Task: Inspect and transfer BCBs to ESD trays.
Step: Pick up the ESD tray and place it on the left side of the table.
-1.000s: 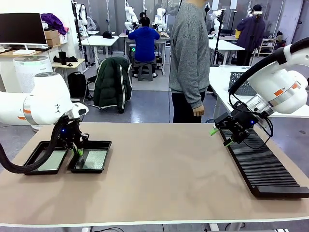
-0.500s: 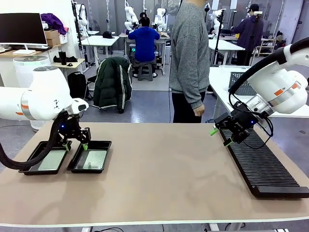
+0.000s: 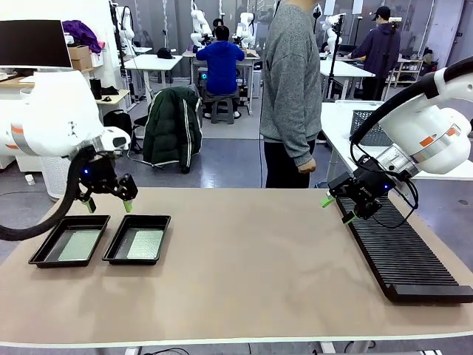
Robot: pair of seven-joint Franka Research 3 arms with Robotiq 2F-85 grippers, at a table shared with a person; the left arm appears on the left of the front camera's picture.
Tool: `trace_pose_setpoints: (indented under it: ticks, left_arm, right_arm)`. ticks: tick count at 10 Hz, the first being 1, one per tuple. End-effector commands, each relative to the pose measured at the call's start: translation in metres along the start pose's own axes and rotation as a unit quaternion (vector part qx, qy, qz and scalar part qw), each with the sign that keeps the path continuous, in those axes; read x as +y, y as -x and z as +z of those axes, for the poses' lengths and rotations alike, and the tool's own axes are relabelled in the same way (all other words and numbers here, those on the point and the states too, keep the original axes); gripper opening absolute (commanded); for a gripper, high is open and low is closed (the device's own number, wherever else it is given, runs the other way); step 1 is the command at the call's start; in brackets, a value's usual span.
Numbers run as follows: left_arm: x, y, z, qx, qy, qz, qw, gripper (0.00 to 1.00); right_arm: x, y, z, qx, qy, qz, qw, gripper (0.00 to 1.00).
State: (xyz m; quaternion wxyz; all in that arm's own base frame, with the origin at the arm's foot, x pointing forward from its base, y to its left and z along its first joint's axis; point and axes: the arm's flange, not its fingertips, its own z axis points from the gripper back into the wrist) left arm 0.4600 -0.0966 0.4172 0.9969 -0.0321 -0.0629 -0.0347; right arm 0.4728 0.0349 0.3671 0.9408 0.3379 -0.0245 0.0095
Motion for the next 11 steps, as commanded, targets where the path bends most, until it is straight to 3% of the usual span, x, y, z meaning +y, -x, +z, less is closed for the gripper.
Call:
trace_pose_setpoints:
  ticks: [1, 11]
  left_arm:
    - [0.001, 0.005, 0.025, 0.0, -0.014, 0.004, 1.0, 1.0]
    - [-0.001, 0.007, 0.038, -0.004, -0.002, -0.002, 1.0, 1.0]
  right_arm:
    - [0.0, 0.0, 0.0, -0.003, 0.002, -0.001, 1.0, 1.0]
    - [0.0, 0.0, 0.0, -0.003, 0.002, -0.001, 1.0, 1.0]
